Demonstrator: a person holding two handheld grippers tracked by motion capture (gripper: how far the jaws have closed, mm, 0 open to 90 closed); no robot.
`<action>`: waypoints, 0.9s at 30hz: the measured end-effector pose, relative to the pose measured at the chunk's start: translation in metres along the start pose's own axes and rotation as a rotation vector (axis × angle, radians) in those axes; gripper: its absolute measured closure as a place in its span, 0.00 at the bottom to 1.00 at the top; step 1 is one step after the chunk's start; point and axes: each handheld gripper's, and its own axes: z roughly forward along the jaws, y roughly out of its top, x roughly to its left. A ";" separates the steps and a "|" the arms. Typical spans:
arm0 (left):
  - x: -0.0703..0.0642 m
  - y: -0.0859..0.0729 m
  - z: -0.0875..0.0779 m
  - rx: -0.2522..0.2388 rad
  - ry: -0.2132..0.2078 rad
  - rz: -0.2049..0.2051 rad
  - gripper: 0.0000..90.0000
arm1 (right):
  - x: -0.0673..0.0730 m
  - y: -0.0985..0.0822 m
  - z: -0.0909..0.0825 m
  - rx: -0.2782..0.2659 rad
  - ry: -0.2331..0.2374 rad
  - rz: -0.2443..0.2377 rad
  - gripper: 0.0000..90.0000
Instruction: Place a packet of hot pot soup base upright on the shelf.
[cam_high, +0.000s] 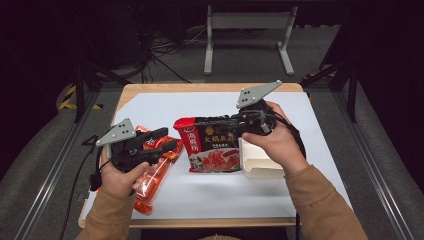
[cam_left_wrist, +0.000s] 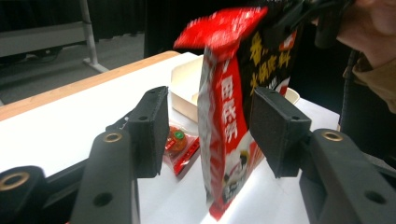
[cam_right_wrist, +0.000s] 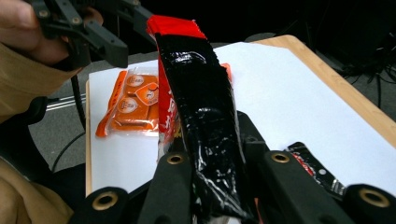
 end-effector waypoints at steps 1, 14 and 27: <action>0.000 -0.001 0.000 0.005 -0.002 -0.006 0.53 | -0.001 0.001 -0.002 -0.002 -0.006 0.000 0.87; 0.005 -0.004 0.006 0.028 0.002 -0.011 0.46 | -0.023 0.008 -0.031 -0.029 -0.083 -0.005 0.87; 0.009 -0.007 0.008 0.041 0.005 -0.021 0.42 | -0.053 0.005 -0.054 -0.052 -0.165 0.007 0.87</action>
